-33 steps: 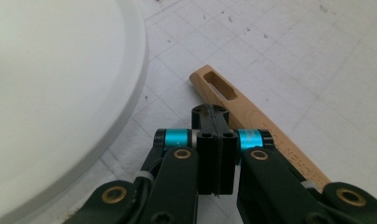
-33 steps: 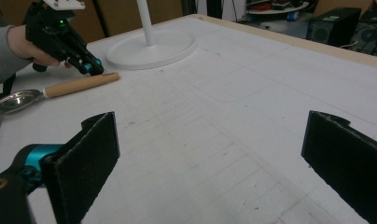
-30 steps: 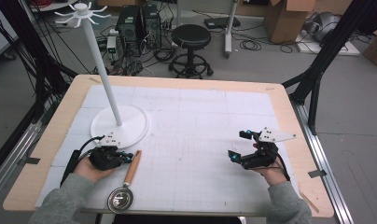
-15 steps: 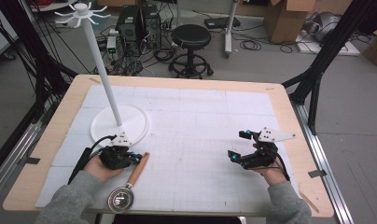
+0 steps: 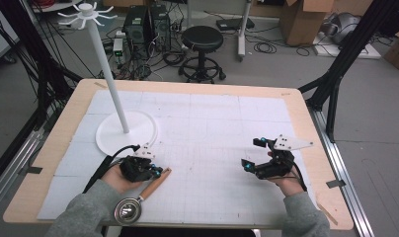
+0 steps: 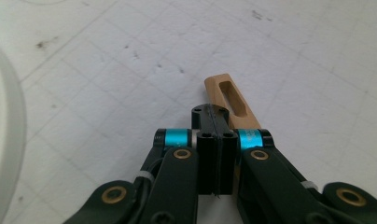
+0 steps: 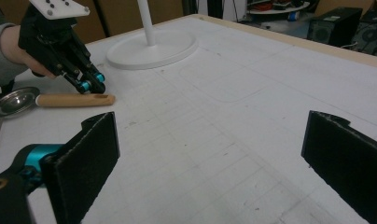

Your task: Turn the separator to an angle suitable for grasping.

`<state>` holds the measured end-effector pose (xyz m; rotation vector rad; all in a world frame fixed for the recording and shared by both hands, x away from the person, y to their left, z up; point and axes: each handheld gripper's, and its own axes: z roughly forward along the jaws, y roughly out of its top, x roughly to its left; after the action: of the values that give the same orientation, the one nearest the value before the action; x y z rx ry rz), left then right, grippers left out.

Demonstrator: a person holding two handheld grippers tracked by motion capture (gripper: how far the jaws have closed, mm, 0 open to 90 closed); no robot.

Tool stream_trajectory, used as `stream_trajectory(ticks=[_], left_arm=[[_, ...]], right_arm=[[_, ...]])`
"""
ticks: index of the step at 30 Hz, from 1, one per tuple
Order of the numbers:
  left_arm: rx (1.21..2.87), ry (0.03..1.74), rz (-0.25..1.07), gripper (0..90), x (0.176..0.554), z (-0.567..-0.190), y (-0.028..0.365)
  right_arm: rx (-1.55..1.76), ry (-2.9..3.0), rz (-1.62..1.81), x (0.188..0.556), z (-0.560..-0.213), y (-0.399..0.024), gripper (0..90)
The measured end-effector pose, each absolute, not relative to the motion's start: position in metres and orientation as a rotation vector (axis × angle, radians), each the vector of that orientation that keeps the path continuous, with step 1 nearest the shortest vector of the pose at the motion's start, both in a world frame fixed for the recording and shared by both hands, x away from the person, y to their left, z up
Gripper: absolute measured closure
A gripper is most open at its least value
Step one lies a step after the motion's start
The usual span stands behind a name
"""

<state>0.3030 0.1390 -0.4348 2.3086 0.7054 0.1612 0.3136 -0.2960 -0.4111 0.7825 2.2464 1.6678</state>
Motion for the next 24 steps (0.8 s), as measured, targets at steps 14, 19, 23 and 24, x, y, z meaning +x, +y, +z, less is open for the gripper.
stream_trajectory(ticks=[14, 19, 23, 24], left_arm=[[2.354, 0.602, 0.115, 89.6, 0.288, -0.433, 0.116], [2.371, 0.558, 0.096, 89.6, 0.283, -0.433, 0.111], [2.38, 0.524, 0.087, 89.6, 0.279, -0.433, 0.107], [2.382, 0.519, 0.081, 89.6, 0.278, -0.432, 0.106]], right_arm=[[0.787, 2.247, 1.665, 0.314, -0.411, -0.297, 3.3], [0.791, 2.246, 1.666, 0.314, -0.411, -0.296, 3.3], [0.788, 2.246, 1.664, 0.314, -0.411, -0.296, 3.3], [0.79, 2.247, 1.665, 0.313, -0.411, -0.296, 3.3]])
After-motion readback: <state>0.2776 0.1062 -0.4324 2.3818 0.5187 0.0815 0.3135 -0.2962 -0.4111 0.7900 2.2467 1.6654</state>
